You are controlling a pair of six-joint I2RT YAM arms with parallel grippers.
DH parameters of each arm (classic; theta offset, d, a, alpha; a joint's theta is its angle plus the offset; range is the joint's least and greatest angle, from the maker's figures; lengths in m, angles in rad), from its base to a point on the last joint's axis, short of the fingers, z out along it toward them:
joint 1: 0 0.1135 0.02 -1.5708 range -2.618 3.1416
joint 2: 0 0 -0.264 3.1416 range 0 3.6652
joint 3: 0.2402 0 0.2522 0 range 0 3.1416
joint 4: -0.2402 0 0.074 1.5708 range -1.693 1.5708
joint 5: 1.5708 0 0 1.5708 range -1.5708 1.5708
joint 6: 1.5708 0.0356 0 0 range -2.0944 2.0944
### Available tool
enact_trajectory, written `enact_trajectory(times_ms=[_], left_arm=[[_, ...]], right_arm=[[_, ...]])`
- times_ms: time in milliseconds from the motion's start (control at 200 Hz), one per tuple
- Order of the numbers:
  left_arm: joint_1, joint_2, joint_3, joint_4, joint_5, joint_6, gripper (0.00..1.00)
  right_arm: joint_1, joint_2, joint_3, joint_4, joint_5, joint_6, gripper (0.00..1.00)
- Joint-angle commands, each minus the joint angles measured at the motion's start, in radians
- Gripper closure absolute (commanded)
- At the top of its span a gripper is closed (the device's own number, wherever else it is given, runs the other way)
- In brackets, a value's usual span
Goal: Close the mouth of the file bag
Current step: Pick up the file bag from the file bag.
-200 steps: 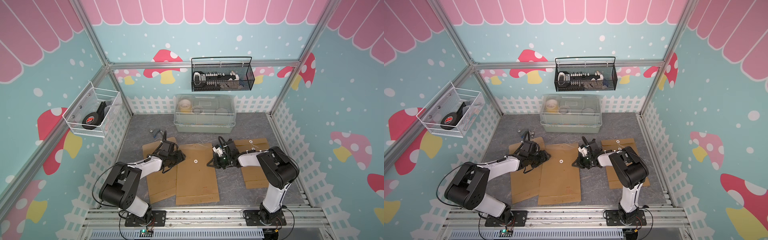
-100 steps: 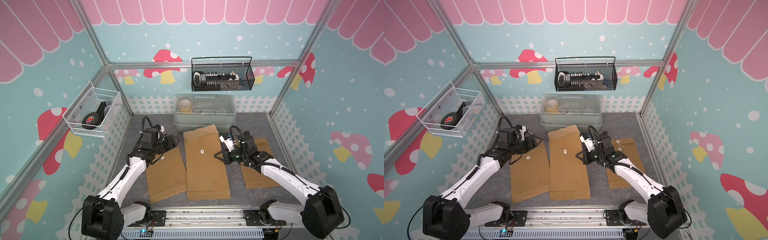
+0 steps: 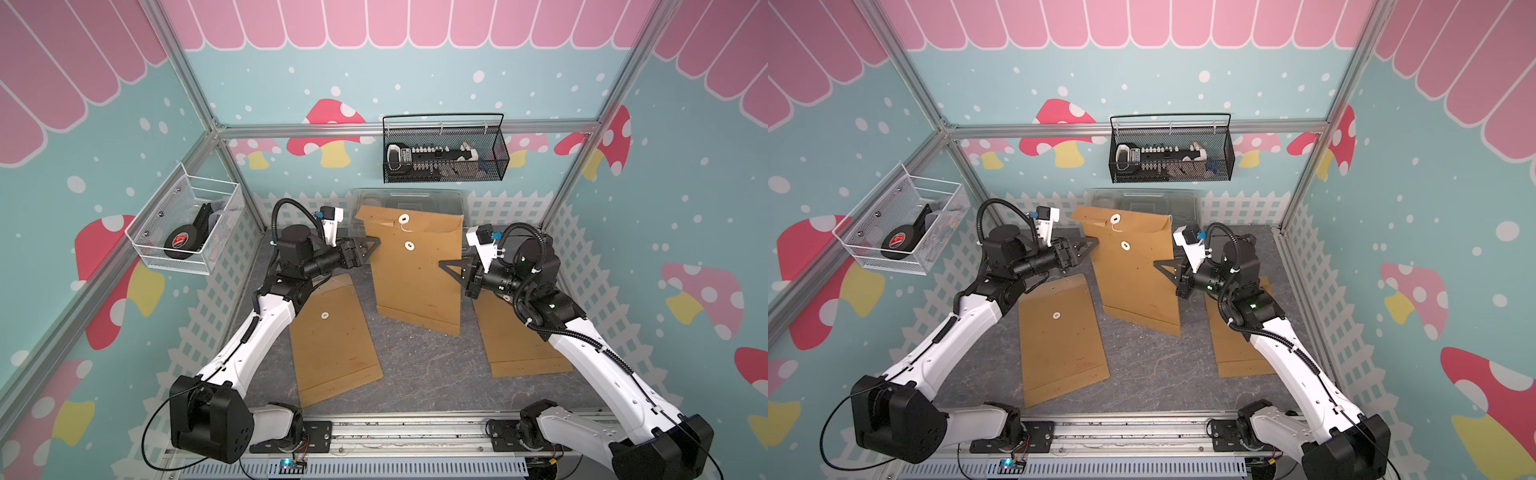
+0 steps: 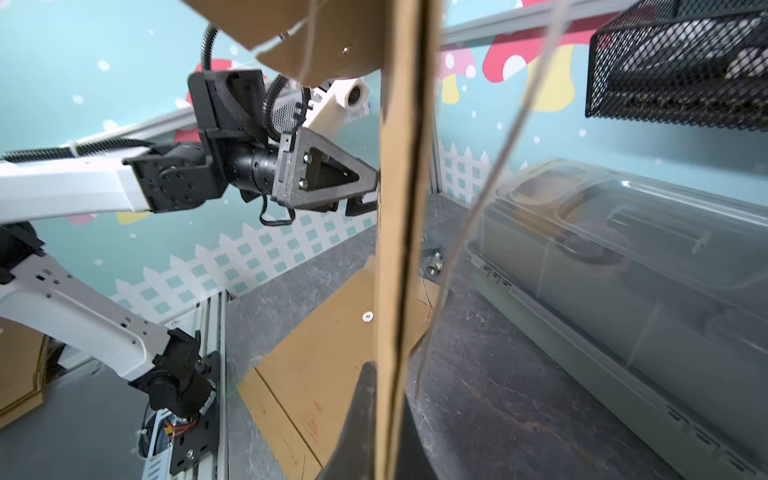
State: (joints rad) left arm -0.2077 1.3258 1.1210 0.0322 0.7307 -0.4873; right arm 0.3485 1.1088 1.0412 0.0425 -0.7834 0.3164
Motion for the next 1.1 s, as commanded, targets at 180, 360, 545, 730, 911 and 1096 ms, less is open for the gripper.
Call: enact_trajectory(times_ms=[180,360,545,730,911,1096], left_arm=[[-0.046,0.059,0.118,0.065,0.216,0.092,0.19],[-0.044,0.091,0.186,0.032,0.249,0.132,0.28],[-0.034,0.117,0.252,0.027,0.296,0.142,0.46],[0.021,0.11,0.319,-0.139,0.328,0.28,0.46],[0.025,0.115,0.329,-0.12,0.383,0.274,0.34],[-0.022,0.148,0.338,-0.124,0.414,0.291,0.3]], right_arm=[[-0.087,0.03,0.034,0.249,-0.216,0.219,1.0],[-0.11,0.045,0.037,0.313,-0.272,0.29,1.0],[-0.124,0.052,0.039,0.316,-0.286,0.314,1.0],[-0.137,0.059,0.044,0.329,-0.3,0.34,1.0],[-0.138,0.068,0.042,0.365,-0.32,0.369,1.0],[-0.138,0.103,0.035,0.497,-0.349,0.481,1.0]])
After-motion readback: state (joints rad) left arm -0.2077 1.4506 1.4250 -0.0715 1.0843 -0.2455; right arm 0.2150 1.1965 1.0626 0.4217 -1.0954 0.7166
